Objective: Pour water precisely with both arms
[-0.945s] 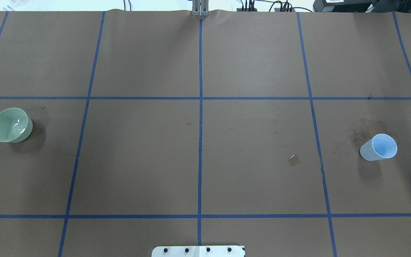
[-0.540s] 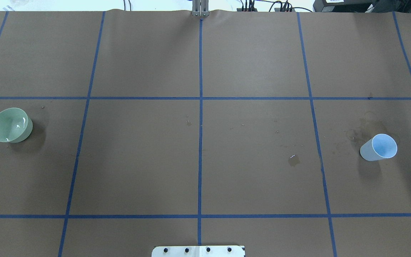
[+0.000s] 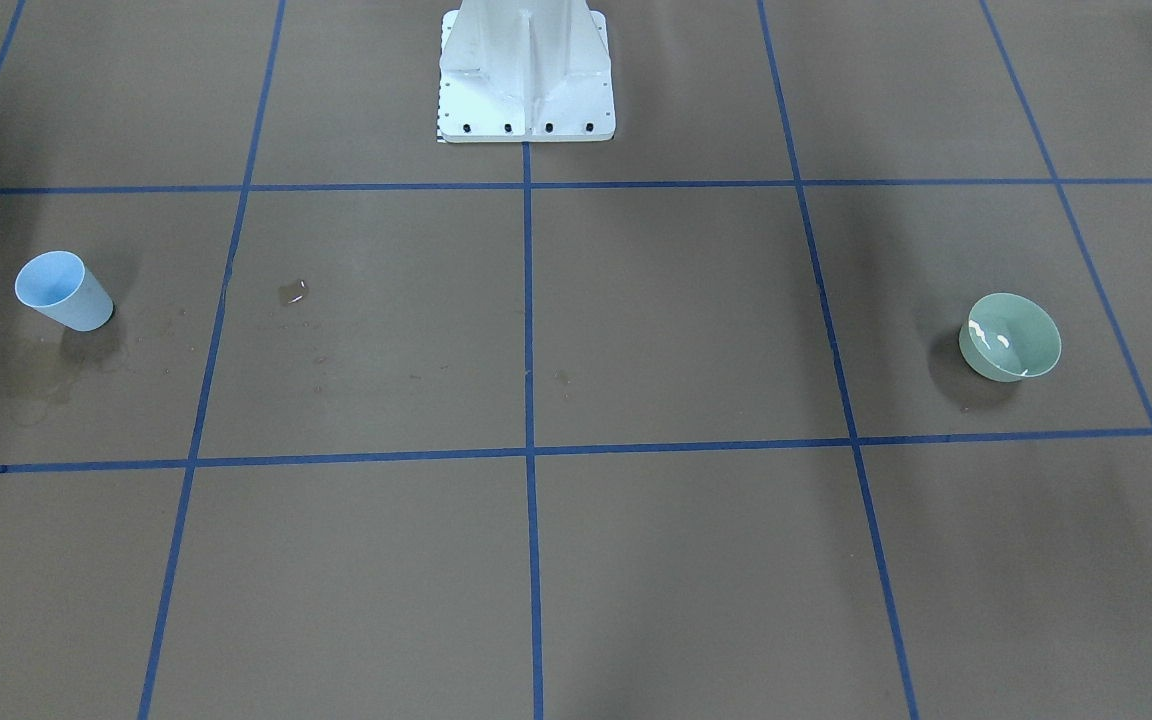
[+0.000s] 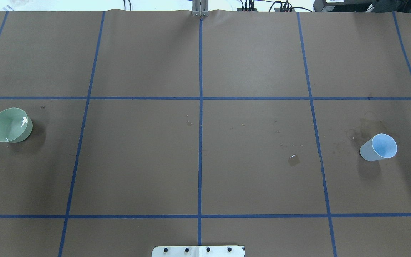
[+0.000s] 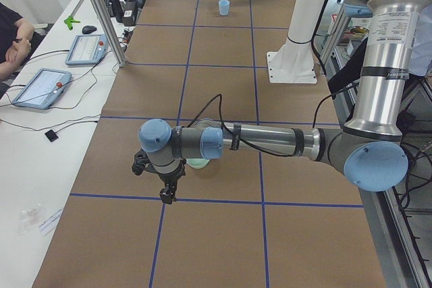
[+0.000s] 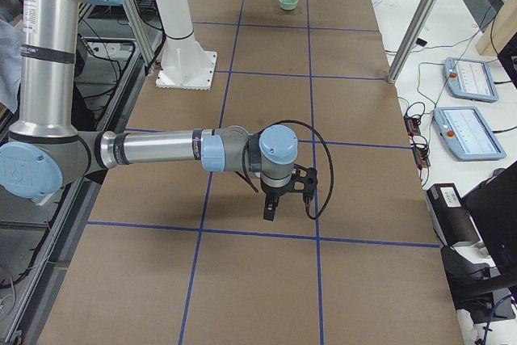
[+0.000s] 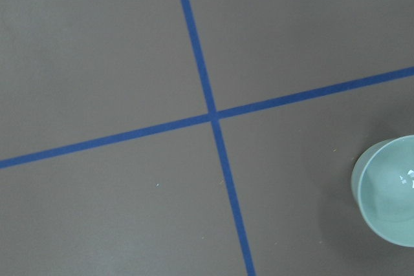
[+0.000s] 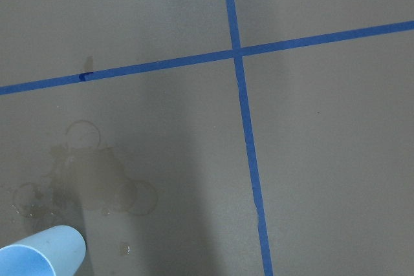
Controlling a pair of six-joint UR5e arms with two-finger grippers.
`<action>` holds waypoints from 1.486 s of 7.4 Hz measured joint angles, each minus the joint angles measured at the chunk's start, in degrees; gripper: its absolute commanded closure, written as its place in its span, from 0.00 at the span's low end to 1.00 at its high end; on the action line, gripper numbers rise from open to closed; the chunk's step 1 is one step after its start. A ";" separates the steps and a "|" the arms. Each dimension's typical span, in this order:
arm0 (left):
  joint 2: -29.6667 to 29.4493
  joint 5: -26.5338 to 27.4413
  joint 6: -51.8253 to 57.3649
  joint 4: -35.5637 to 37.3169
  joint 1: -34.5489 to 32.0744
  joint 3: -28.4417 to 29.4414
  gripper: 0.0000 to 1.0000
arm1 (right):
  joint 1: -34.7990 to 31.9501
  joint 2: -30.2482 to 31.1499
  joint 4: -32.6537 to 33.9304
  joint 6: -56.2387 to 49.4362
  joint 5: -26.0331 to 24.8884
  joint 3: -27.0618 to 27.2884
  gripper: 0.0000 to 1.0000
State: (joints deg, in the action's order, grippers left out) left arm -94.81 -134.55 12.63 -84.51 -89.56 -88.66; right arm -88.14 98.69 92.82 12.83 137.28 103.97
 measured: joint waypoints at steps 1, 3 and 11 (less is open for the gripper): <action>0.17 -0.21 0.08 -0.31 -0.12 0.15 0.00 | -0.07 0.49 0.00 0.00 0.01 -0.03 0.00; 0.05 -0.15 0.06 -0.46 -0.17 0.15 0.00 | -0.22 0.91 0.05 -0.09 -0.01 0.15 0.00; -0.02 0.06 0.11 -0.48 -0.11 1.03 0.00 | -0.19 -3.01 6.85 -0.49 -0.72 -0.49 0.00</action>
State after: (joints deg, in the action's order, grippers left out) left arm -94.82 -134.48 12.74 -84.99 -89.66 -87.63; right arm -88.33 95.69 99.68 12.34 136.56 103.48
